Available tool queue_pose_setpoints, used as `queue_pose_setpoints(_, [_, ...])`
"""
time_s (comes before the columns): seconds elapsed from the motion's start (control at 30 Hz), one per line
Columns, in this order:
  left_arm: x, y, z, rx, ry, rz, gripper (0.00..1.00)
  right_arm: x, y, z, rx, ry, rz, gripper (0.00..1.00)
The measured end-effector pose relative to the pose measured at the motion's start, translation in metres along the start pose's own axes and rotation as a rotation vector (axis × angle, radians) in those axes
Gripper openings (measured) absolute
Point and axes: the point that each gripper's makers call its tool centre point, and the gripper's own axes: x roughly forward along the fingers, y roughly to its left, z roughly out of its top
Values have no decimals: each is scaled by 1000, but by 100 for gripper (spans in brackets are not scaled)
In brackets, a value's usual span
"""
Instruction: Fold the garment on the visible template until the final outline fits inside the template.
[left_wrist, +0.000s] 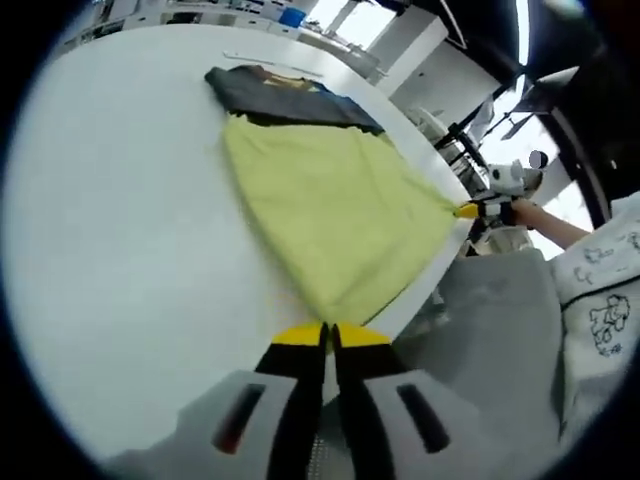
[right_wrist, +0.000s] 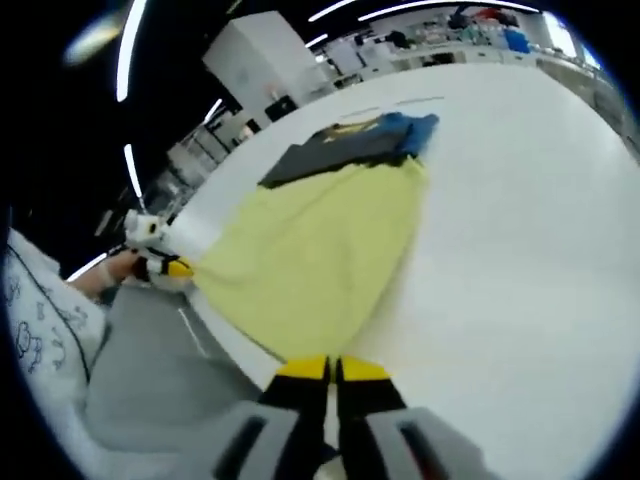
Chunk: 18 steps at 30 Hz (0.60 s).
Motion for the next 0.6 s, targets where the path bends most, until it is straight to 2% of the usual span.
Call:
queue_pose_setpoints(0.17, [-14,1,-2,-15,4,-7,0,-9,17,-4,30,-7,28,0])
queue_pose_setpoints(0.3, [-20,-1,-10,-36,13,-24,0,-13,28,-10,41,-10,43,0])
queue_pose_setpoints(0.47, [-24,-8,-22,-33,39,-44,0,-17,38,-20,62,-6,50,0])
queue_pose_setpoints(0.6, [-30,-13,-25,-34,44,-56,0,-23,41,-27,92,-8,57,0])
